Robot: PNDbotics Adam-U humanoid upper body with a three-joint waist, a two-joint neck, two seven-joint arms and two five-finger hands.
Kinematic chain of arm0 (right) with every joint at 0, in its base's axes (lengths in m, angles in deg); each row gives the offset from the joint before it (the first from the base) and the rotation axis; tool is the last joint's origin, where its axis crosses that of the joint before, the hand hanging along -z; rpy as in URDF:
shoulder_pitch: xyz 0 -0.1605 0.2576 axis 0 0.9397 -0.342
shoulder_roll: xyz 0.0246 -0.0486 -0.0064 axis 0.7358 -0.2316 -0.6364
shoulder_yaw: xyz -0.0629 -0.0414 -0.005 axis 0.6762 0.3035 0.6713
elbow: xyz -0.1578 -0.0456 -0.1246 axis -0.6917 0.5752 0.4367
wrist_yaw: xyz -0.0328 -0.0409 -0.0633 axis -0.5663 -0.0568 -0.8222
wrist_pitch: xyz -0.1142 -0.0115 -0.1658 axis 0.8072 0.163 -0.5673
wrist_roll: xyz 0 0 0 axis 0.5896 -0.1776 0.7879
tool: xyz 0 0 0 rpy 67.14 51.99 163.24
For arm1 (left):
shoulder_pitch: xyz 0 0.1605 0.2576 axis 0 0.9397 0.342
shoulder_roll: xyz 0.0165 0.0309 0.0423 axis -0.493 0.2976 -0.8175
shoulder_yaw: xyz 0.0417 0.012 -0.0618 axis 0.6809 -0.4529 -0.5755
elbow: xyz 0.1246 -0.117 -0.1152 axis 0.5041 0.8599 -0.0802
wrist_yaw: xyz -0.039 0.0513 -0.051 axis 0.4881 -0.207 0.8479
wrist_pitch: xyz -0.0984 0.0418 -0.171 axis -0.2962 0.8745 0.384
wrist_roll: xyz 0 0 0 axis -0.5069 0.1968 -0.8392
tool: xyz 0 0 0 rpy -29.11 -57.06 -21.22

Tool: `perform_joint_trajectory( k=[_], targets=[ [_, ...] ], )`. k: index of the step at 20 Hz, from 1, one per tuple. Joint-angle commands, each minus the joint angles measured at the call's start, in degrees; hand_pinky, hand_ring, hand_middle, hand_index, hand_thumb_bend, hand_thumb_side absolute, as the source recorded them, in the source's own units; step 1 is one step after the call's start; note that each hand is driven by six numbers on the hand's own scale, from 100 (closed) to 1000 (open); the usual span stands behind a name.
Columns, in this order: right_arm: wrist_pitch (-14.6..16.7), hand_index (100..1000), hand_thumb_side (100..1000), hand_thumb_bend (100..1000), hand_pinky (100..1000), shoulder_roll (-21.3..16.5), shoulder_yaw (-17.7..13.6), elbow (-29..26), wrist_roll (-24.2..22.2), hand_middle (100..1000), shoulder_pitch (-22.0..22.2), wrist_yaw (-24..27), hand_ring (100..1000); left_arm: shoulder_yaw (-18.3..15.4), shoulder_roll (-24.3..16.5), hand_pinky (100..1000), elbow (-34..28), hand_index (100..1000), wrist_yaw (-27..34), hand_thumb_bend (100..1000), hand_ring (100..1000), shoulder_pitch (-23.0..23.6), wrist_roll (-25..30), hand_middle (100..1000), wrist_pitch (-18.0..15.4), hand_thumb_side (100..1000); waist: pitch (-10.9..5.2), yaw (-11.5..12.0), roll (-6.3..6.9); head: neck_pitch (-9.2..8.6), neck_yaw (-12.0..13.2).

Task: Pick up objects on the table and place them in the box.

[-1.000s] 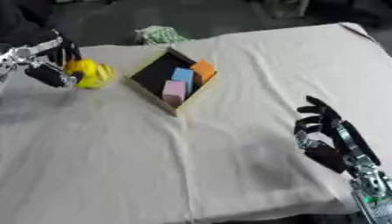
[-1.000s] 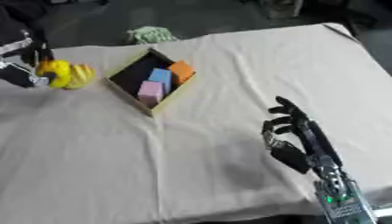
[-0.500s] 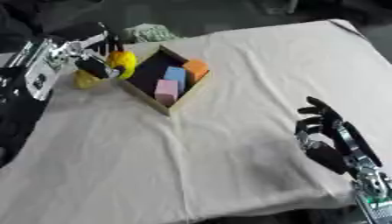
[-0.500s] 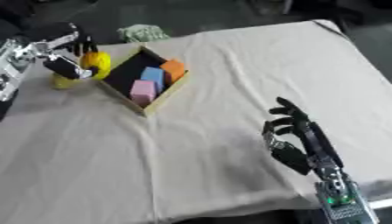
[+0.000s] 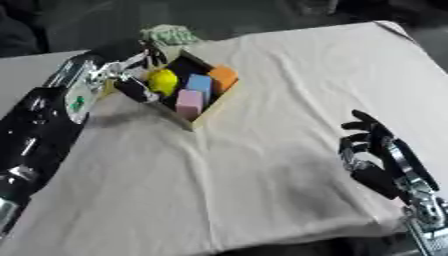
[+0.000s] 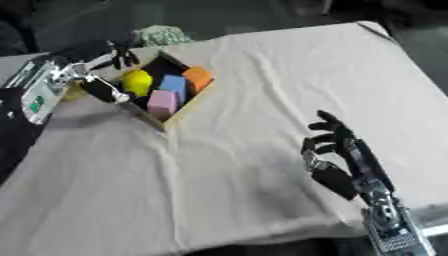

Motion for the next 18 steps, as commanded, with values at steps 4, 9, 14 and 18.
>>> perform_joint_trajectory(
  k=[4,9,14,18],
  targets=[
    [0.0,983,384,100,654,-0.5,-0.4,-0.5,0.2,787,-0.5,0.3,727,-1.2,-4.2,705,-5.0,854,3.5,659,685,-1.1,-1.1,707,1.3,441,-0.76,0.4,-0.16,0.26,-0.4],
    [0.0,983,383,100,654,-0.6,-0.6,-0.5,0.2,787,-0.5,0.2,728,-3.6,-8.3,708,-6.6,851,5.6,573,682,-0.9,-1.4,703,5.5,384,-0.79,1.1,0.01,0.26,-0.9],
    [0.0,983,381,100,655,-0.7,-0.6,-0.5,0.2,787,-0.6,0.2,728,-7.0,-9.3,715,-0.1,863,0.7,586,689,-0.4,-2.5,716,12.0,380,-0.78,1.2,-0.01,0.26,-1.1],
    [0.0,983,381,100,655,-0.8,-0.5,-0.4,0.1,787,-0.6,0.3,728,-9.3,-8.6,706,6.0,864,-0.4,602,684,0.0,-5.0,712,14.0,387,-0.75,1.0,-0.09,0.26,-1.1]
  ],
)
